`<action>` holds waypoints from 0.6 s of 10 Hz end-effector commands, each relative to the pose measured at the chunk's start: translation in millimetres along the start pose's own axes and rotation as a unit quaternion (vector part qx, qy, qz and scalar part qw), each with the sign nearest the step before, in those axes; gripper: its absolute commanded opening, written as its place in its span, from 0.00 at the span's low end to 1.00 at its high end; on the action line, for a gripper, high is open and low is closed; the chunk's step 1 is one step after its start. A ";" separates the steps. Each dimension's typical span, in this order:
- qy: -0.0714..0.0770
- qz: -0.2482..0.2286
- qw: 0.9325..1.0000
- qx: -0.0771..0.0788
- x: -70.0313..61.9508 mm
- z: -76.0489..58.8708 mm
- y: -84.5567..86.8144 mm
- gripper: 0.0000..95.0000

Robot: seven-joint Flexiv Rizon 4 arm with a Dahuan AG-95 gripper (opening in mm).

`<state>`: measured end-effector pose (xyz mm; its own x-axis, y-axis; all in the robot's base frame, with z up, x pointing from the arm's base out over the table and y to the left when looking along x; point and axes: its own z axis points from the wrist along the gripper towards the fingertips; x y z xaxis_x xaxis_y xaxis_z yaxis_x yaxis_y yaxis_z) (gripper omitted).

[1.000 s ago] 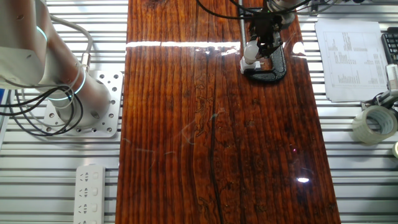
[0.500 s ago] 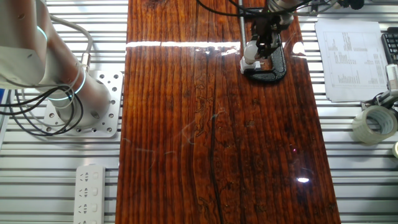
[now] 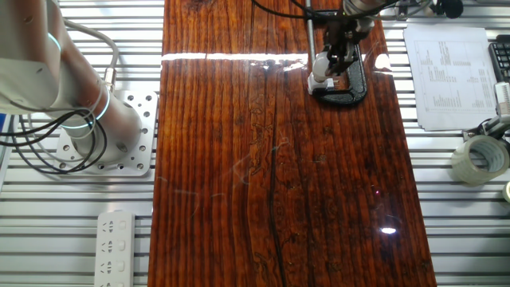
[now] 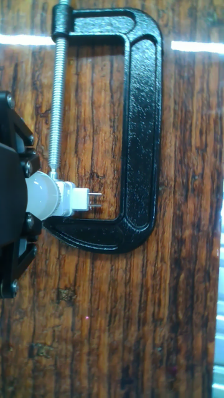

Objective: Install the light bulb by rotating it

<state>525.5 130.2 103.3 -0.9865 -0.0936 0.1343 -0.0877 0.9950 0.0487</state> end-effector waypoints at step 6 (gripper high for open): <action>0.005 0.071 0.997 -0.007 1.2 -0.6 0.1 0.20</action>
<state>524.9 129.7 103.6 -0.9881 0.0439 0.1472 0.0507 0.9978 0.0423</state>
